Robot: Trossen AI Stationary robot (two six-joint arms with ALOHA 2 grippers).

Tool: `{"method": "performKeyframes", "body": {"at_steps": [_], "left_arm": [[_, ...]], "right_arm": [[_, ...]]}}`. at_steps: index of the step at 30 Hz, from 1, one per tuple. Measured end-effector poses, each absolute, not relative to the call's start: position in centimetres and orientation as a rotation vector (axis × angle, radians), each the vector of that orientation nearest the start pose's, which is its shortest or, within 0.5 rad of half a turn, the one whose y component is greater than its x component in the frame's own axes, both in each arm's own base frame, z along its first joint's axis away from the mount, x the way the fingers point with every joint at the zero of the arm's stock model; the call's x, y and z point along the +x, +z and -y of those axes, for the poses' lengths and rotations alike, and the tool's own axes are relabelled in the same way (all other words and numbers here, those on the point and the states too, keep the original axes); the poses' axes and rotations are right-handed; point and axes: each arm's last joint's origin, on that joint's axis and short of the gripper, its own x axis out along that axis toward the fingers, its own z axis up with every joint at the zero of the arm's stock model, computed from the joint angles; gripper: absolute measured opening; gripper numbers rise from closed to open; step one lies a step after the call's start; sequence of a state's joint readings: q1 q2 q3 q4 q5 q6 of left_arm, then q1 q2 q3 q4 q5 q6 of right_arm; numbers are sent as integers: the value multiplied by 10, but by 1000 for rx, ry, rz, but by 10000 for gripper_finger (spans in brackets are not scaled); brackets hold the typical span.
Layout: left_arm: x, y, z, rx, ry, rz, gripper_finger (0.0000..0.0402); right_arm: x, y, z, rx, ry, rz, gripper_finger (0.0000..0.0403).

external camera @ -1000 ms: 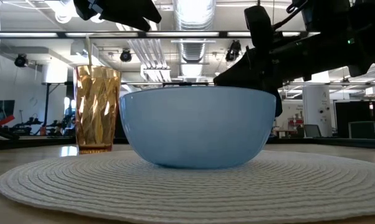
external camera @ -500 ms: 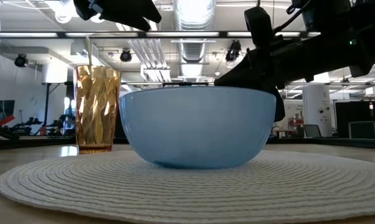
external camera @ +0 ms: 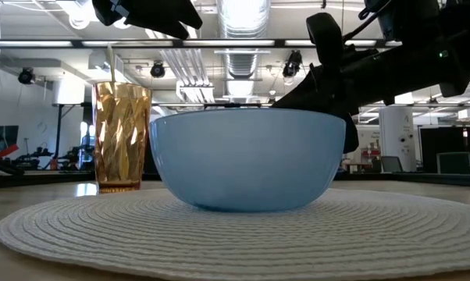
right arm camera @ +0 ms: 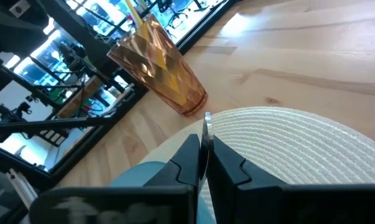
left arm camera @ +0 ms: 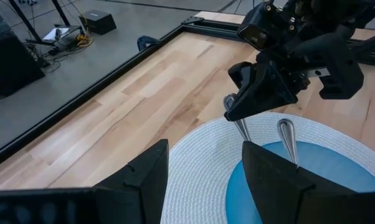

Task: Pick & Place Utensil
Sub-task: Put the silver fork into the blue bowl on the white mat, then return to Home Position

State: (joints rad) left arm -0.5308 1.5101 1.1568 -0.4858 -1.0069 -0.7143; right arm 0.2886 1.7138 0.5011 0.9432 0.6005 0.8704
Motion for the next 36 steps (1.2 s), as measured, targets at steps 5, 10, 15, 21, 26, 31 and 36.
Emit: {"method": "performKeyframes", "body": {"at_steps": [5,10,15,21,26,31,36], "left_arm": [[280,277,136,-92,622,-408,197],[280,277,136,-92,622,-408,197],[279,277,136,-93,620,-408,197],[279,278,136,-98,613,-410,197],[279,278,136,-102,606,-416,197],[279,278,136,-103,605,-415,197],[279,278,136,-103,605,-416,197]], "right_arm": [[281,131,-66,736,-394,-102,13],[280,130,-66,731,-397,-111,14],[280,130,-66,725,-399,-118,14],[279,128,-66,707,-409,-145,26],[278,126,-66,695,-406,-158,59],[278,127,-66,700,-406,-153,82],[279,127,-66,707,-406,-147,98]]}}
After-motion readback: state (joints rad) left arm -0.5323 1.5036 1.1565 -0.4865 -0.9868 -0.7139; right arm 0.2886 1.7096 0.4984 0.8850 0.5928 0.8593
